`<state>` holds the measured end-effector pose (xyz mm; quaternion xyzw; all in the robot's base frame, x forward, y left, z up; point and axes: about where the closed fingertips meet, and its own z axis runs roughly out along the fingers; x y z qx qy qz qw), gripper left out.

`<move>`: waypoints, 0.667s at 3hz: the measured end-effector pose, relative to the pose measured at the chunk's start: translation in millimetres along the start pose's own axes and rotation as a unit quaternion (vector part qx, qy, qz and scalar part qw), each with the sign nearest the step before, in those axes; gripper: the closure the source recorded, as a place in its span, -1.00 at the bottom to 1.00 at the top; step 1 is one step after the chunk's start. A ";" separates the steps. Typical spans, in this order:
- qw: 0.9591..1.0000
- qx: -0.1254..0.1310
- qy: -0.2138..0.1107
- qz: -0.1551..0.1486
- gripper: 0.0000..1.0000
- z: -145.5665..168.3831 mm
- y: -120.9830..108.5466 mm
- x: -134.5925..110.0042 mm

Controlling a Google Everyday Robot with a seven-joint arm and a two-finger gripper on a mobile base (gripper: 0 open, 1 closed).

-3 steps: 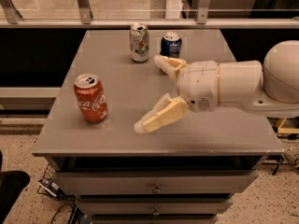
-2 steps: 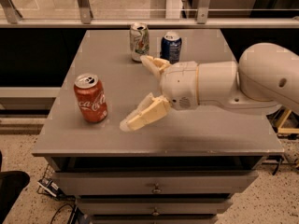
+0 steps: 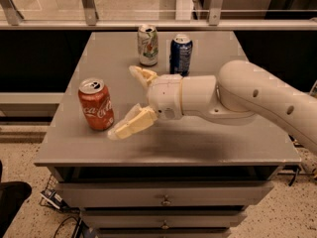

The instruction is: Knock coke can over

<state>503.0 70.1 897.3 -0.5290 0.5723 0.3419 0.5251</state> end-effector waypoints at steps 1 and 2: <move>1.000 -0.019 -0.014 0.013 -1.00 24.9 1.7 2.5; 0.998 -0.042 -0.037 0.031 -0.62 46.7 6.6 -3.9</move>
Offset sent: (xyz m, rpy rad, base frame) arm 0.0068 0.0675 -0.0076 0.1338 0.1086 0.1228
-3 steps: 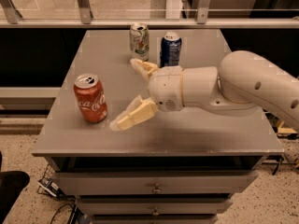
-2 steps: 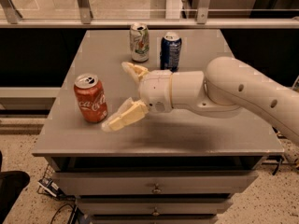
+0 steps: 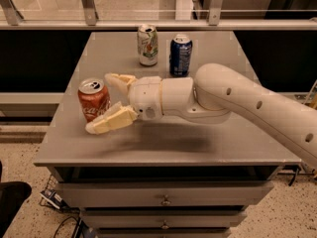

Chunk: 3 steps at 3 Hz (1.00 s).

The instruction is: Knock coke can over

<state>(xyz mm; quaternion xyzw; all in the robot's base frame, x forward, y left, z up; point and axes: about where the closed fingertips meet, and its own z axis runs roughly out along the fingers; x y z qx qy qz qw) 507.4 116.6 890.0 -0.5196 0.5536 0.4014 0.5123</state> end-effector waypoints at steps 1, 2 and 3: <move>0.999 -0.023 -0.024 0.009 -0.19 17.1 2.8 -8.2; 0.999 -0.027 -0.028 0.010 0.31 20.7 4.3 -9.9; 0.999 -0.029 -0.028 0.009 0.77 22.3 5.6 -10.8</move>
Offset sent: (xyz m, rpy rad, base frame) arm -0.0007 0.0196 0.0055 0.0511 0.0192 0.0490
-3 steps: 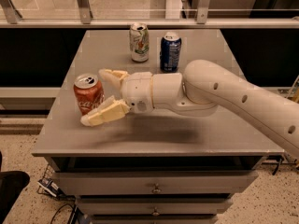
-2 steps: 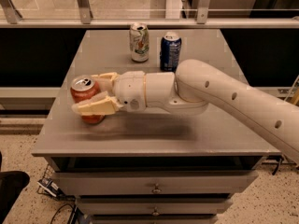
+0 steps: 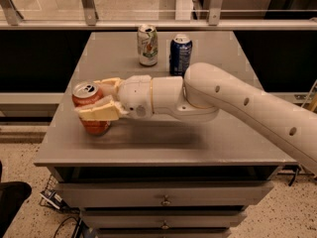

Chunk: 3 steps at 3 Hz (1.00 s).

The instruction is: Knock coke can over

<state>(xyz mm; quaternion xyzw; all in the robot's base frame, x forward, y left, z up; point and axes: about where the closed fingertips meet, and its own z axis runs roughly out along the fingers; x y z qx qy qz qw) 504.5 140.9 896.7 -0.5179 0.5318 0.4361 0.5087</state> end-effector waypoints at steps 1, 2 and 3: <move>1.000 -0.002 0.000 -0.001 1.00 1.6 1.2 -0.8; 1.000 -0.003 0.014 -0.001 1.00 1.3 0.8 -2.3; 0.997 -0.006 0.076 -0.008 1.00 -1.3 -6.6 -7.0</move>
Offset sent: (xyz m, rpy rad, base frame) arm 0.0021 -0.0034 0.0033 -0.0760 0.0073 -0.0054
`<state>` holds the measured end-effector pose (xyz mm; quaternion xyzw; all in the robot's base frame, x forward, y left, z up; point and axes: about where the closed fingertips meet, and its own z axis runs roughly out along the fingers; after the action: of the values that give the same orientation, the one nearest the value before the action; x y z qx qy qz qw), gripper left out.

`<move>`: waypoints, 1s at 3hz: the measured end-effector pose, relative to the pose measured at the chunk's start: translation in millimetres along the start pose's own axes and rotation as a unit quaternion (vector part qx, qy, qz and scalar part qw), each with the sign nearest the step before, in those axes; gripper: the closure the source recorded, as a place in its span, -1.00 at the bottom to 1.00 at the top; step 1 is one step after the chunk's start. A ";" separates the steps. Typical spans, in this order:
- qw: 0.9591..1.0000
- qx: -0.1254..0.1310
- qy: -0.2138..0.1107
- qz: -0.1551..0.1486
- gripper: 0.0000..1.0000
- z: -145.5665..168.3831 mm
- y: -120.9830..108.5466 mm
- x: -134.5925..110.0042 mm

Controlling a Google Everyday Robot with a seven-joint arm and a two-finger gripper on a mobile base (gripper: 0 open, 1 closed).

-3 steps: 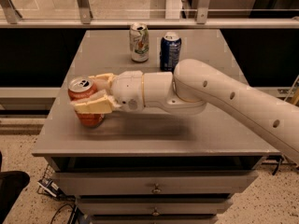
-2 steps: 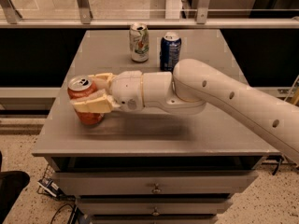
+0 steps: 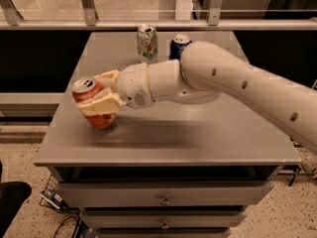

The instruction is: Knock coke can over

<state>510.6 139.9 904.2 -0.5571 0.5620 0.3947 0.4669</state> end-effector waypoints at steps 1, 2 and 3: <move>0.995 -0.006 0.091 -0.037 1.00 -2.5 -7.4 -22.5; 0.980 -0.006 0.189 -0.061 1.00 -7.1 -13.3 -32.1; 0.956 -0.006 0.278 -0.094 1.00 -7.7 -12.4 -26.6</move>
Offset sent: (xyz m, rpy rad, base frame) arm 0.0347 -0.0283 0.0334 -0.7479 -0.2015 -0.0125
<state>520.7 138.4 932.8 -0.6980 0.6124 0.1814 0.3238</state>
